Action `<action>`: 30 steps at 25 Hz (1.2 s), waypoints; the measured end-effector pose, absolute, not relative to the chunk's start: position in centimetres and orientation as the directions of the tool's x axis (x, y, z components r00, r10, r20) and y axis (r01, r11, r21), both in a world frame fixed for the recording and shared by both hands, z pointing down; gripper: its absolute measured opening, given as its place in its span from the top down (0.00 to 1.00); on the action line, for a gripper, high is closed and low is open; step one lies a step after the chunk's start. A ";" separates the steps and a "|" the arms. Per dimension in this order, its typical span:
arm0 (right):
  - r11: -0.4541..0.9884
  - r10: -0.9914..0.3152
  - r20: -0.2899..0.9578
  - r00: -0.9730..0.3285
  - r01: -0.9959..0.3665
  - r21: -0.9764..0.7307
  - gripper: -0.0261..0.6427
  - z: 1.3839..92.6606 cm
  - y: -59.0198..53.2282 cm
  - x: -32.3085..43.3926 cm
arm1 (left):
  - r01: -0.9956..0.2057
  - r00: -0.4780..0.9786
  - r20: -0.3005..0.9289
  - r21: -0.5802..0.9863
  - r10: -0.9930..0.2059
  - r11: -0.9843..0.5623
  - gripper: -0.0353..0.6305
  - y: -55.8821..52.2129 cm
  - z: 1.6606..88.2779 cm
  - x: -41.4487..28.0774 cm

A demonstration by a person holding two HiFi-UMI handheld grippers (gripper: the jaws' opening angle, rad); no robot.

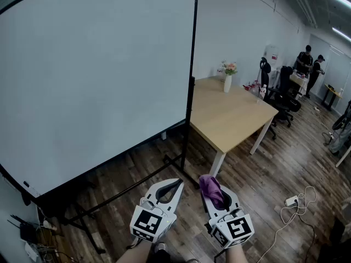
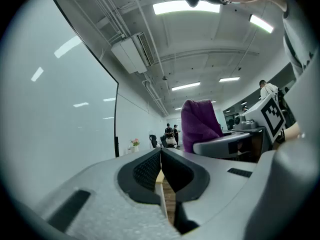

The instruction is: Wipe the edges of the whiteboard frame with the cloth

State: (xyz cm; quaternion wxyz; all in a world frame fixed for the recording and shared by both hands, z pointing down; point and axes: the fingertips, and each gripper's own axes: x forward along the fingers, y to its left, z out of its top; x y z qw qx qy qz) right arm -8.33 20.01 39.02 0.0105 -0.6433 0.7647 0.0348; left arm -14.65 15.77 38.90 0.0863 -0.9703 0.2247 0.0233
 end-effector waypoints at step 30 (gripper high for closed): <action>0.093 -0.994 -0.067 -0.092 -0.995 -0.024 0.80 39.4 13.0 -9.6 | -0.363 0.932 -0.054 -0.142 -0.359 -0.921 0.92 7.8 39.2 -15.4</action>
